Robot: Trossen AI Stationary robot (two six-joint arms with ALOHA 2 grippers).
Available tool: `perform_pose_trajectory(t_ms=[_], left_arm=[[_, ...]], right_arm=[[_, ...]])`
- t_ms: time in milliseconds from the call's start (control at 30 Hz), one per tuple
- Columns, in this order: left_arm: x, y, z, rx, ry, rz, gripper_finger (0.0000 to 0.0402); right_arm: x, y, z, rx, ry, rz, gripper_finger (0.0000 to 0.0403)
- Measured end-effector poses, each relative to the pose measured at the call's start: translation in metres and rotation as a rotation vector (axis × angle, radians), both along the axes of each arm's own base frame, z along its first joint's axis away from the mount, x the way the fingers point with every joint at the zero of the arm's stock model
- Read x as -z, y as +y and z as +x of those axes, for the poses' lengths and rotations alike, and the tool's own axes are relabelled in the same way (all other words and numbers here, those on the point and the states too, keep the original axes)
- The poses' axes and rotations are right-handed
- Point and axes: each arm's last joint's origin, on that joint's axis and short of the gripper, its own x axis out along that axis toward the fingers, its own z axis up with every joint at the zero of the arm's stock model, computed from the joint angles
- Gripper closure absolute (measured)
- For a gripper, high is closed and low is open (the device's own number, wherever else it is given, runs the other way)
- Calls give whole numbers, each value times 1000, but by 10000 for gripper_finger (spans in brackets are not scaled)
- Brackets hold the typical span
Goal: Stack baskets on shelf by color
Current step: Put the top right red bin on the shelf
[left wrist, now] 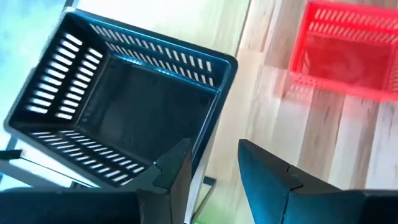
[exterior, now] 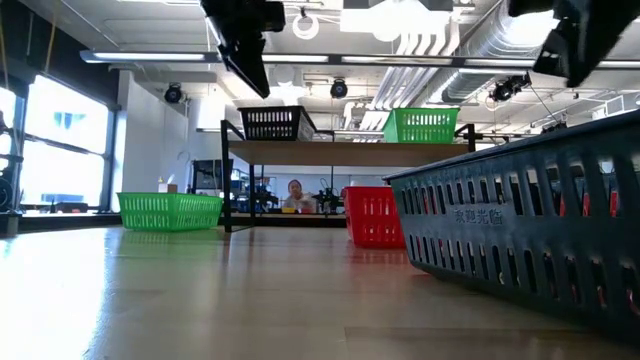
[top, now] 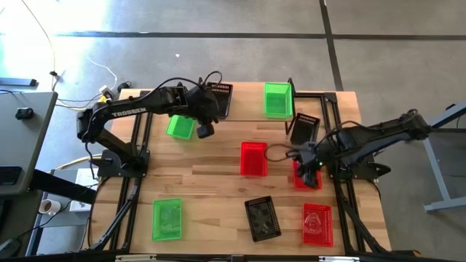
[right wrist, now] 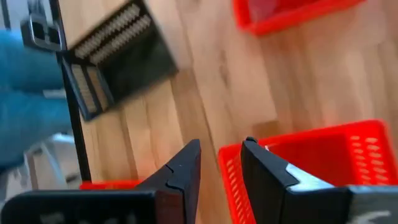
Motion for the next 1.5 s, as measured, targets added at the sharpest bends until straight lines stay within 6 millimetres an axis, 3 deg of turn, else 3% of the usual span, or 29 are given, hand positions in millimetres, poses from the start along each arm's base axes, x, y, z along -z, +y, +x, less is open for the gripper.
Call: perform_pose_trajectory(t_ms=[633, 1300, 1500], left_arm=[[-12, -7, -7, -4, -47, 7, 279], [-11, -7, -7, 4, -43, 11, 279], [-11, -7, -7, 4, -42, 11, 279]], right_arm=[[57, 56, 14, -193, 374, -158, 302], [114, 71, 34, -113, 639, -276, 302], [118, 72, 35, -107, 658, -284, 349]])
